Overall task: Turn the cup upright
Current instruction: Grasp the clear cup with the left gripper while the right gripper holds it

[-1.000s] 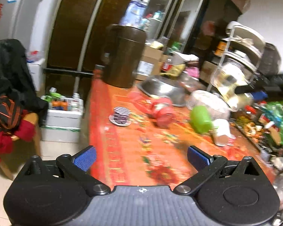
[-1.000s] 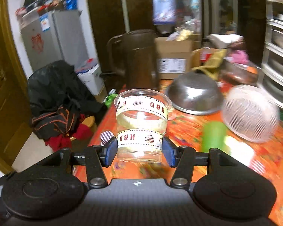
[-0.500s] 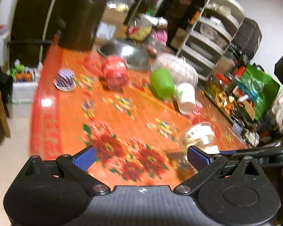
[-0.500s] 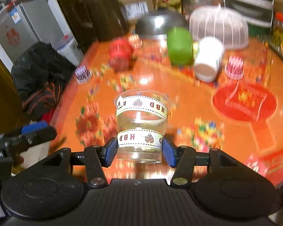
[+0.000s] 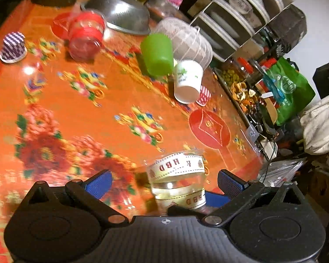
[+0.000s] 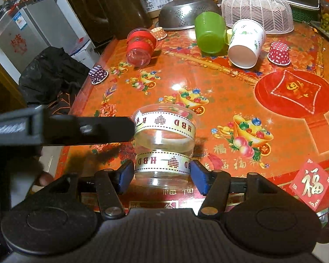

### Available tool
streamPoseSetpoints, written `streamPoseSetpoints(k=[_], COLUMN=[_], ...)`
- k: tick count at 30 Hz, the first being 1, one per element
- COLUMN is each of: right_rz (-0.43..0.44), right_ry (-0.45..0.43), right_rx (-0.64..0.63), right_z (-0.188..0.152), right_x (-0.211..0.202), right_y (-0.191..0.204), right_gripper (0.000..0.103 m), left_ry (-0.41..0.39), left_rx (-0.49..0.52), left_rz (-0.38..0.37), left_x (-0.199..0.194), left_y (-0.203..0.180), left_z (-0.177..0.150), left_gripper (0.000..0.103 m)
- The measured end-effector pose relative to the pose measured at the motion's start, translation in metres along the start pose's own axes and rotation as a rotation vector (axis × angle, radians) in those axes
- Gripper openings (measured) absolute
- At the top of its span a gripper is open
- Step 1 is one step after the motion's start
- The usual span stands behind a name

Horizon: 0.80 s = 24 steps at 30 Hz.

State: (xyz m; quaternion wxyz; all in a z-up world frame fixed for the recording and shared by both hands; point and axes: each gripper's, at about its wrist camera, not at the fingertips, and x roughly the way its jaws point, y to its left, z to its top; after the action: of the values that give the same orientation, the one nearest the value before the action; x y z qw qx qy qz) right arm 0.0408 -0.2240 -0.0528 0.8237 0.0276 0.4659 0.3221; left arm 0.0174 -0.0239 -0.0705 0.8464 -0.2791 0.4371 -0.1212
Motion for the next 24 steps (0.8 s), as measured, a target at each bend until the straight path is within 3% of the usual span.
streamPoseSetpoints(k=[3, 8, 12, 15, 24], right_rz=[0.015, 0.04, 0.059, 0.065, 0.074], right_ry=[-0.002, -0.007, -0.011, -0.012, -0.011], right_rx=[0.001, -0.004, -0.008, -0.008, -0.01], right_z=[-0.002, -0.005, -0.008, -0.008, -0.01], right_x=[0.001, 0.001, -0.001, -0.002, -0.003], right_y=[-0.002, -0.007, -0.01, -0.011, -0.011], right_gripper=[0.062, 0.062, 0.062, 0.062, 0.062], left_ry=[0.043, 0.093, 0.095, 0.102, 0.12], left_rx=[-0.022, -0.001, 0.027, 0.043, 0.096], left_rz=[-0.006, 0.047, 0.094, 0.119, 0.16], left_x=[0.014, 0.034, 0.04, 0.042, 0.047], left_y=[-0.007, -0.018, -0.021, -0.023, -0.031], left_z=[0.001, 0.007, 0.011, 0.014, 0.019], left_gripper=[0.101, 0.095, 0.095, 0.088, 0.081])
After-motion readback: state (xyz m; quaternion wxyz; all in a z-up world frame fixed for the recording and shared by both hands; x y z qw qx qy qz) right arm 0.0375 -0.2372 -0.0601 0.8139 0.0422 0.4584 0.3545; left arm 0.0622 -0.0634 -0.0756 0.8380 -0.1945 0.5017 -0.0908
